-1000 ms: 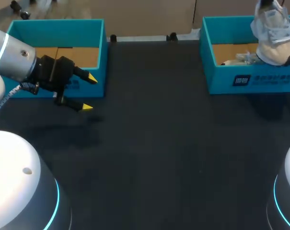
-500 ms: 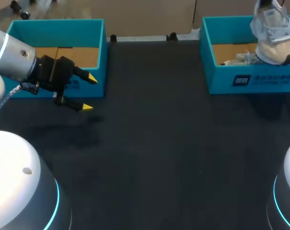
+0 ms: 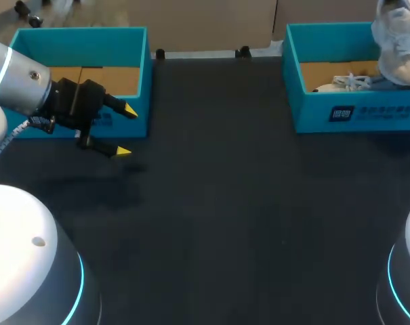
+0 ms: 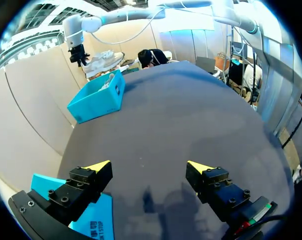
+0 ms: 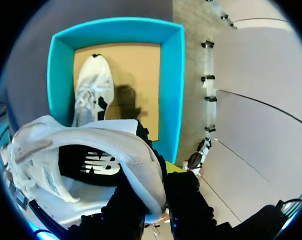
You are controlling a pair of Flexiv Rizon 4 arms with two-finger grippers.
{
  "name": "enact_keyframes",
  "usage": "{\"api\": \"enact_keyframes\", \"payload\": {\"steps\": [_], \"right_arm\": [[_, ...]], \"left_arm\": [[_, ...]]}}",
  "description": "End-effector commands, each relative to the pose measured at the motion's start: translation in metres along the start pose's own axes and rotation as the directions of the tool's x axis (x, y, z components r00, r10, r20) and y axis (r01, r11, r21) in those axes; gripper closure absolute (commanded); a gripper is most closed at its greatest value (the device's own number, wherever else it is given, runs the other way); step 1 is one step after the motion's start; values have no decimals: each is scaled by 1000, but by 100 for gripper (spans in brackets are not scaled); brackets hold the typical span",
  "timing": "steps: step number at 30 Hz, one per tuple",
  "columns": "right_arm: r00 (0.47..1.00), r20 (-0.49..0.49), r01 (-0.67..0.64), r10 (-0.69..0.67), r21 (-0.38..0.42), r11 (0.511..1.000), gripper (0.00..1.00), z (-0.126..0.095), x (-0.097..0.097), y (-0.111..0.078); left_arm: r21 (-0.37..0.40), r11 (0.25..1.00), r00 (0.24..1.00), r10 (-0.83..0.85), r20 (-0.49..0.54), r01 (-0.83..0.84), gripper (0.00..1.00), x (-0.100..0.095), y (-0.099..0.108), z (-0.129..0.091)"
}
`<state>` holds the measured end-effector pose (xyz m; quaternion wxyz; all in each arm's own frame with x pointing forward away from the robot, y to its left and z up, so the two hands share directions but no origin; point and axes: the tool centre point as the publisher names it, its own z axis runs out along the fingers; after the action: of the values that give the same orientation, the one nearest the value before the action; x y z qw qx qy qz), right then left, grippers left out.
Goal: Take the shoe out of the shoebox, open the shoe tongue, remove and reinsert the insole, then place the shoe into the shoebox
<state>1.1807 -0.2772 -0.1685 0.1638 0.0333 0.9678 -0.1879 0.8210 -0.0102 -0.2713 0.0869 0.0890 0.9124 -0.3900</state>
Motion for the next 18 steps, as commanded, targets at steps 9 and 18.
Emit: {"api": "enact_keyframes", "payload": {"steps": [9, 18], "right_arm": [[987, -65, -146, 147, 29, 989, 100, 22, -31, -23], [797, -82, -584, 599, 147, 798, 100, 9, -20, -36]], "left_arm": [[-3, 1000, 1000, 0, 0, 0, 0, 1, -1, -1], [-3, 1000, 1000, 0, 0, 0, 0, 1, -1, -1]]}}
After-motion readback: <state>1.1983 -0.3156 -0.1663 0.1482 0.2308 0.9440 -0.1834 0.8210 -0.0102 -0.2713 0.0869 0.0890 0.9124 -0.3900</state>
